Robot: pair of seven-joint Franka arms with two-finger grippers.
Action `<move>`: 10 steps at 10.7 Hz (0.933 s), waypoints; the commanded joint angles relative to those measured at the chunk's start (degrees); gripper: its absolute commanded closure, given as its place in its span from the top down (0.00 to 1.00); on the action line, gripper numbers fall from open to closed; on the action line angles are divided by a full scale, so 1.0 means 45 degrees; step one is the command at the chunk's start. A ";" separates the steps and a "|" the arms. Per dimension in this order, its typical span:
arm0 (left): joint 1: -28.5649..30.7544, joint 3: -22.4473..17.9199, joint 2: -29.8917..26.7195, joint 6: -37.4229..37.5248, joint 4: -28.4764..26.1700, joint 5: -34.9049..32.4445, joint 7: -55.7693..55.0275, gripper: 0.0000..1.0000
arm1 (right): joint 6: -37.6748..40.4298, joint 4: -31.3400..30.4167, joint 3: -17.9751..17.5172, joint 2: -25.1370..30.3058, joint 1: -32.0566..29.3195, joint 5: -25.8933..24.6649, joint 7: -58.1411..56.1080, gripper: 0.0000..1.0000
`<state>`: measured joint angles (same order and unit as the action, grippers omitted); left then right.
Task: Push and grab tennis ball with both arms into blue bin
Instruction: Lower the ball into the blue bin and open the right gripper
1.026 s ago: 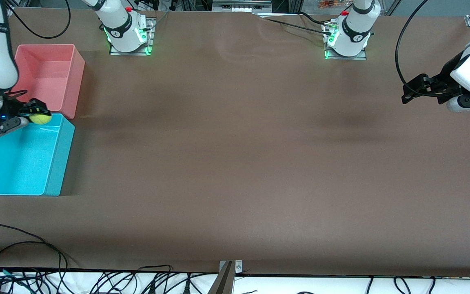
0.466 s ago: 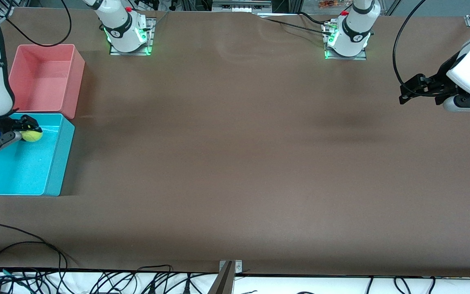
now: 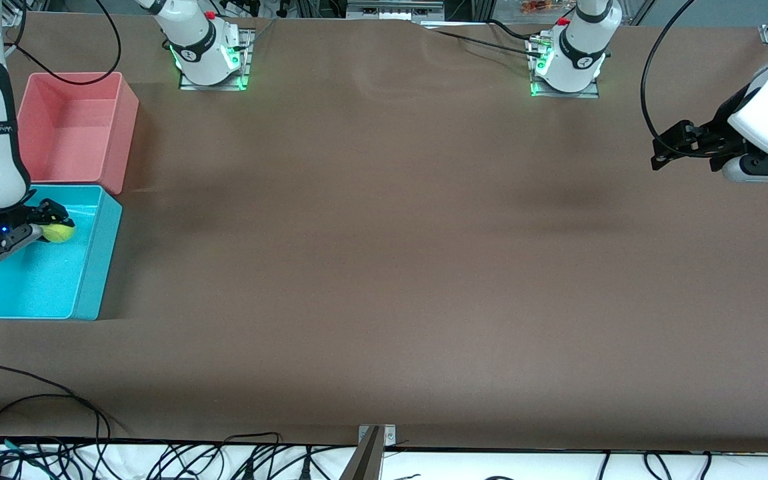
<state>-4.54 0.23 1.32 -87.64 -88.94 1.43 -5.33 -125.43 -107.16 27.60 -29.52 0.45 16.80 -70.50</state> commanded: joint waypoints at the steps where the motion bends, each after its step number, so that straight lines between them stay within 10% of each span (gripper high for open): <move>1: -0.0045 0.0008 -0.0195 -0.0251 -0.0197 0.0229 0.0109 1.00 | -0.0132 0.0377 -0.0156 -0.0373 -0.0451 0.0871 -0.1282 0.00; 2: -0.0103 0.0008 -0.0195 -0.0251 -0.0197 0.0229 0.0109 1.00 | -0.0134 0.0377 -0.0156 -0.0393 -0.0452 0.0953 -0.1345 0.04; 3: -0.0085 0.0046 -0.0195 -0.0251 -0.0236 0.0229 0.0109 1.00 | -0.0134 0.0396 -0.0195 -0.0374 -0.0432 0.0953 -0.1113 0.70; 4: -0.0085 0.0047 -0.0195 -0.0251 -0.0236 0.0229 0.0109 1.00 | -0.0134 0.0435 -0.0350 -0.0335 -0.0413 0.0915 -0.1072 1.00; 10: -0.0104 0.0086 -0.0195 -0.0252 -0.0197 0.0229 0.0109 1.00 | 0.0587 0.1020 -0.0371 -0.0354 -0.0374 0.0623 -0.1053 1.00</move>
<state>-4.99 0.74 1.32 -87.94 -88.94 1.43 -5.33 -125.81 -105.33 26.41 -30.47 -0.60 19.73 -74.60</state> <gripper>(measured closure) 0.000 0.000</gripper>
